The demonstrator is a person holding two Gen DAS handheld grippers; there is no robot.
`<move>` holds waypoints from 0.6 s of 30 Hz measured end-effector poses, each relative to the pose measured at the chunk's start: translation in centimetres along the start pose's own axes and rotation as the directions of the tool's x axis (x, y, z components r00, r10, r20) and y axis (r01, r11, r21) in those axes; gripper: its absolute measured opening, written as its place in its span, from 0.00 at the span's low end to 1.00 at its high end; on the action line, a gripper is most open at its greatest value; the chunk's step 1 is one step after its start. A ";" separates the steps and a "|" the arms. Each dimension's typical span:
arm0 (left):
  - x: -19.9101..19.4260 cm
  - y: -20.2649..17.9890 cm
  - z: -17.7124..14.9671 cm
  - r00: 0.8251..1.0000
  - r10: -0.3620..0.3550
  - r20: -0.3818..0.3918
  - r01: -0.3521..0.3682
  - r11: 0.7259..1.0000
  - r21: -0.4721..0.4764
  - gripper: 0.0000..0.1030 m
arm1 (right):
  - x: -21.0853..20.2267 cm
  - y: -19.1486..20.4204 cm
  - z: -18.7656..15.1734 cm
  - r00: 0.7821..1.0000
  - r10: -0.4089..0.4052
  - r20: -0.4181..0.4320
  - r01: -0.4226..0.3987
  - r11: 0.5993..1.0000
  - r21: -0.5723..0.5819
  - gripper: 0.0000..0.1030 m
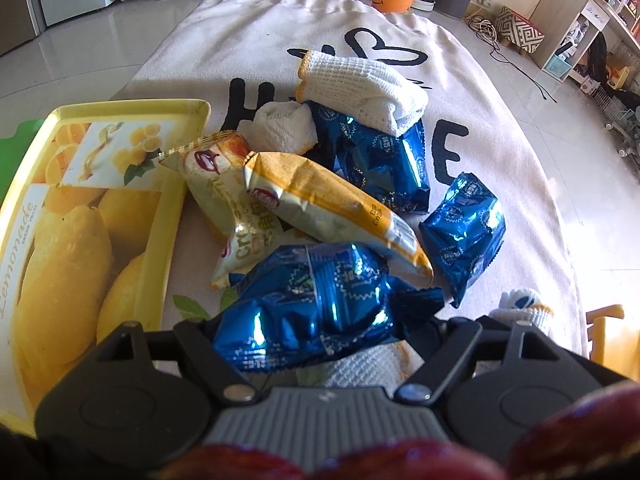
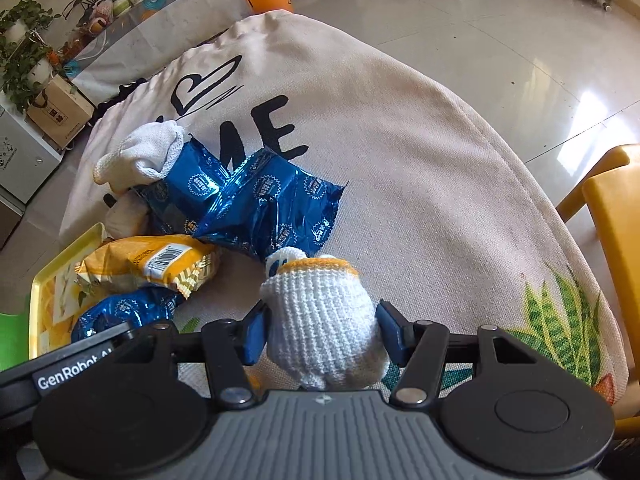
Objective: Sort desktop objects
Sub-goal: 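Grasp the blue foil pack with the left tool while the right tool holds the glove, then carry the blue pack and the glove over the yellow tray with both tools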
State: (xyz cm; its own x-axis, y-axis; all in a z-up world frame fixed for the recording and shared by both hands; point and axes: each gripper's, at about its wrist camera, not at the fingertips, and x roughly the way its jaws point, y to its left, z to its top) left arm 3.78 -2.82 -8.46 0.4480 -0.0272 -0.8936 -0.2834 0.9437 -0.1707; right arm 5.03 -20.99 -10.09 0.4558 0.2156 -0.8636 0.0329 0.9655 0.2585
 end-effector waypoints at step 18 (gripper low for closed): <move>-4.1 1.5 0.1 0.996 -0.055 0.066 0.058 0.998 -0.032 0.79 | -1.7 0.4 0.8 0.998 0.026 0.061 -0.027 0.999 0.026 0.56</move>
State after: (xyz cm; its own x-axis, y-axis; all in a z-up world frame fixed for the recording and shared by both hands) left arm 1.62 -1.30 -4.97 0.5181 -0.0575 -0.8534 -0.2843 0.9294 -0.2352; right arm 4.97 -21.13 -8.19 0.5100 0.2311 -0.8285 0.0440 0.9550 0.2934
